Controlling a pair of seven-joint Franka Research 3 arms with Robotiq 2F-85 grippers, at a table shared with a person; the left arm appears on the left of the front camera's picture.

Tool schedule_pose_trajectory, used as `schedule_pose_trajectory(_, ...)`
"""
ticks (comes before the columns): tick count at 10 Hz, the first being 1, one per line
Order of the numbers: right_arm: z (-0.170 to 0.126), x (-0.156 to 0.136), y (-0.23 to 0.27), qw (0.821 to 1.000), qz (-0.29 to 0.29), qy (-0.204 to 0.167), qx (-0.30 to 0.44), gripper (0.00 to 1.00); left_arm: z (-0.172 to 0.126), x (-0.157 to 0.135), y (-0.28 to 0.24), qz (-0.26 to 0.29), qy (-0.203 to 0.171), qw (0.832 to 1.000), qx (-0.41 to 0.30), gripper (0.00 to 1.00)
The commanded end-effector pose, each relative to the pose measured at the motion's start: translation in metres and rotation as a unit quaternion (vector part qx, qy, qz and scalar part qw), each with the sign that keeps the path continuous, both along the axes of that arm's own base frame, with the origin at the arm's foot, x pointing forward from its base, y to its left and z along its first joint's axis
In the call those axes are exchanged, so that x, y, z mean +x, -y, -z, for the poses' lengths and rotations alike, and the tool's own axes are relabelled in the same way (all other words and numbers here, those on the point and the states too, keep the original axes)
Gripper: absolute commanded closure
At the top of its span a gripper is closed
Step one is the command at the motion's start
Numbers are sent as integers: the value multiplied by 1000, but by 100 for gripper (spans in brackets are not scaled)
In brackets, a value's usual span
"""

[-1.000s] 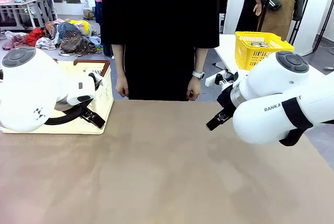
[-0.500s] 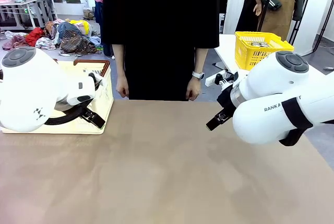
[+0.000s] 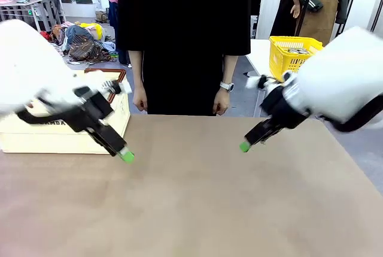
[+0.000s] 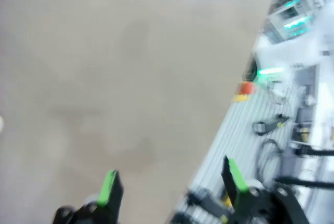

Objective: Place the drinks into the Shopping basket.
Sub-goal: Pick up one drink and place it into the Shopping basket.

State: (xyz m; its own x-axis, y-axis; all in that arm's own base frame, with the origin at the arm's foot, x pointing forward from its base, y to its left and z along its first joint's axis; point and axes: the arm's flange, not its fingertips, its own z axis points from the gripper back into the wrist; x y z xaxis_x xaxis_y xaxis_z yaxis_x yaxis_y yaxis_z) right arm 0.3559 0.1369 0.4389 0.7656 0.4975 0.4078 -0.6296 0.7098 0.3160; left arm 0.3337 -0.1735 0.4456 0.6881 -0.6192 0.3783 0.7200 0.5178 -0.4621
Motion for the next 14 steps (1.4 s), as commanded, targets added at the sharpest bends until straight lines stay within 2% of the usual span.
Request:
schedule_pose_trajectory(1, -47, -5, 64, 991, 66, -73, 86, 0, -68, 4, -62, -86, -69, 992, -63, 0)
schedule_pose_trajectory(2, -62, -18, 99, 987, 69, -72, 126, 0, -98, -1, -102, -94, -62, 987, -117, 0)
schedule_pose_trajectory(3, -75, -40, 144, 976, 92, -72, 182, 0, -123, -6, -159, -122, -60, 974, -179, 0)
schedule_pose_trajectory(4, -81, -60, 189, 963, 127, -62, 228, 0, -129, -9, -210, -148, -69, 958, -236, 0)
schedule_pose_trajectory(5, -81, -77, 235, 947, 164, -59, 269, 0, -122, -12, -254, -185, -79, 939, -279, 0)
schedule_pose_trajectory(7, -67, -107, 308, 911, 239, -57, 333, 0, -88, -15, -332, -240, -123, 898, -347, 0)
schedule_pose_trajectory(9, -41, -129, 369, 867, 297, -61, 395, 0, -44, -36, -394, -285, -136, 847, -427, 0)
schedule_pose_trajectory(10, -27, -137, 388, 849, 318, -67, 417, 0, -27, -44, -416, -299, -142, 829, -451, 0)
schedule_pose_trajectory(12, -1, -145, 410, 823, 343, -83, 445, 0, 4, -52, -449, -314, -152, 798, -491, 0)
schedule_pose_trajectory(13, 6, -144, 415, 818, 348, -91, 450, 0, 15, -53, -457, -324, -157, 789, -498, 0)
schedule_pose_trajectory(14, 10, -144, 415, 817, 348, -92, 452, 0, 16, -50, -460, -322, -158, 789, -499, 0)
